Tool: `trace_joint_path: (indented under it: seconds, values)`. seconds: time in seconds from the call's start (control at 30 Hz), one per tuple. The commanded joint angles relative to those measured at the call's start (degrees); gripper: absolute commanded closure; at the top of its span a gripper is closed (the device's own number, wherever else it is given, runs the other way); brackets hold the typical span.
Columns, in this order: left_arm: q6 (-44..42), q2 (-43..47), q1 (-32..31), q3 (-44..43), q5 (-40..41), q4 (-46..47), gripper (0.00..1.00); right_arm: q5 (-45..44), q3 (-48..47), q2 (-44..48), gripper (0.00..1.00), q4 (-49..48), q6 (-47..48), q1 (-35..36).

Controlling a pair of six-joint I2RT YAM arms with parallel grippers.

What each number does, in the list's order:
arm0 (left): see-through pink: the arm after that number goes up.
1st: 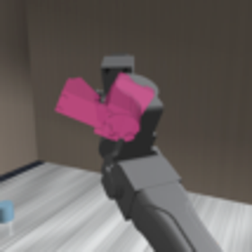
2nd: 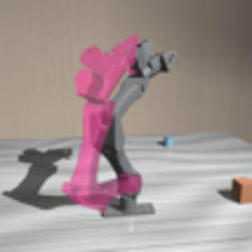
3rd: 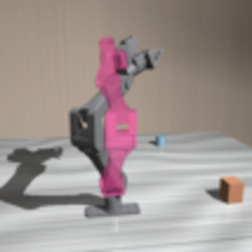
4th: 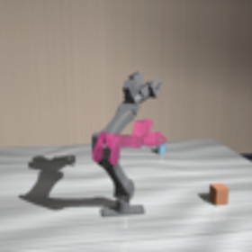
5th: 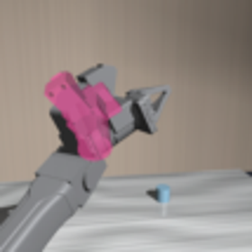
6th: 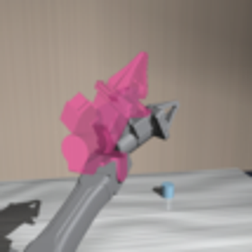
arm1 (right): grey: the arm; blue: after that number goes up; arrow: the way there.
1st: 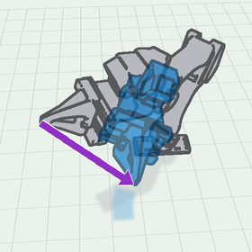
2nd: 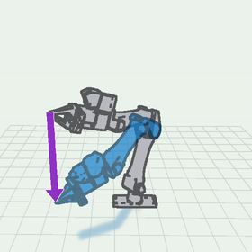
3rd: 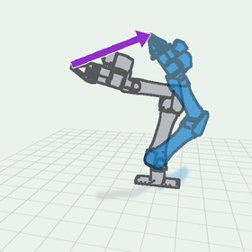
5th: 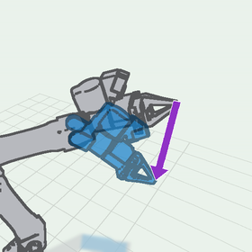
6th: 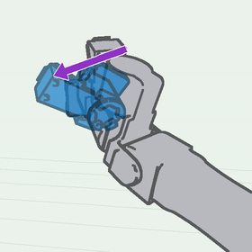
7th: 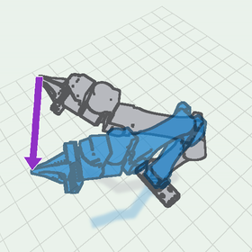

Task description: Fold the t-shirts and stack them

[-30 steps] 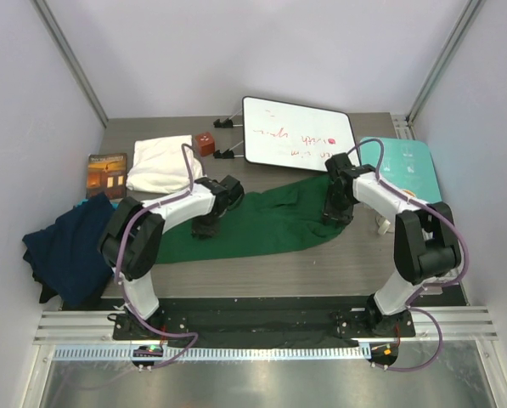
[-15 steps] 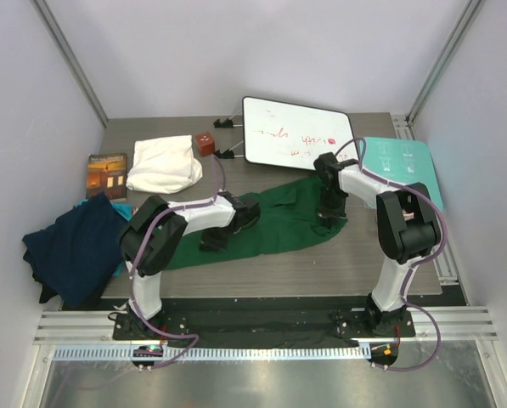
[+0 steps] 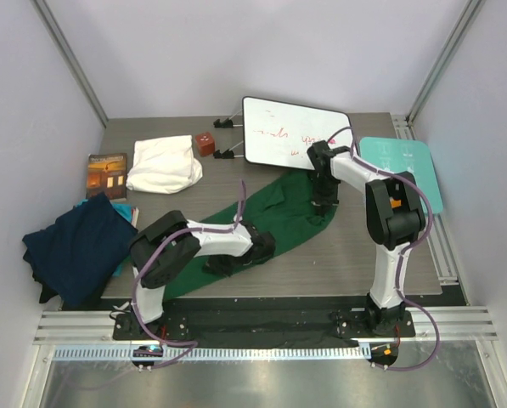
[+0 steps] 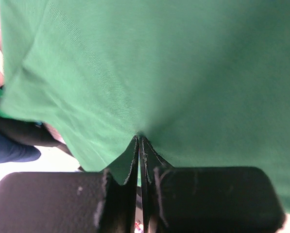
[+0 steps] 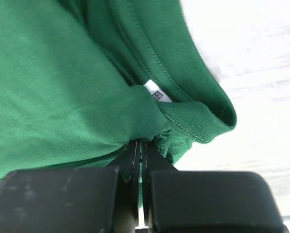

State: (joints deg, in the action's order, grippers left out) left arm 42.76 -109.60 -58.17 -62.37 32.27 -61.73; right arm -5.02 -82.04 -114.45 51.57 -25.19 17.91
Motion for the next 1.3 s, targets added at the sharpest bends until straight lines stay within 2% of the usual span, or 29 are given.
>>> trace_joint_path:
  seconds: [0.0, 0.13, 0.43, 0.67, 0.77, 0.87, 0.93, 1.07, 1.27]
  values:
    - [7.51, -3.42, -5.36, 0.24, -11.44, 5.67, 0.97, 2.73, -4.87, -5.51, 0.99, -5.96, 1.37, 0.89]
    - [8.48, -3.43, -9.49, -1.35, -11.27, 5.13, 0.97, 2.12, -8.13, -6.48, 0.99, -6.66, 2.42, 3.09]
    - [7.34, -1.31, -13.54, -4.86, -10.74, 8.82, 0.98, 3.87, -19.72, -11.40, 0.99, -6.92, 3.48, 5.38]
    - [4.00, -5.35, -13.72, -9.08, -10.13, 11.99, 0.98, 4.23, -30.71, -17.99, 0.99, -5.78, 4.62, 5.56]
    - [1.80, -7.11, -13.72, -12.24, -9.69, 13.65, 0.98, 7.56, -34.41, -20.54, 0.97, -5.69, 4.97, 5.56]
    - [0.22, -8.34, -13.72, -15.75, -8.55, 15.15, 0.98, 9.06, -32.75, -19.15, 0.89, -7.44, 4.71, 5.64]
    - [-0.40, -8.79, -13.37, -16.99, -7.84, 15.24, 0.98, 9.32, -27.76, -15.04, 0.84, -10.59, 4.62, 5.64]
    - [-1.10, -8.18, -12.85, -17.62, -6.96, 16.99, 0.98, 8.36, -18.62, -6.94, 0.81, -13.07, 5.15, 5.64]
    - [-2.77, -5.81, -11.44, -18.32, -7.40, 15.86, 0.98, 7.83, -11.75, 4.23, 0.77, -11.94, 5.86, 5.64]
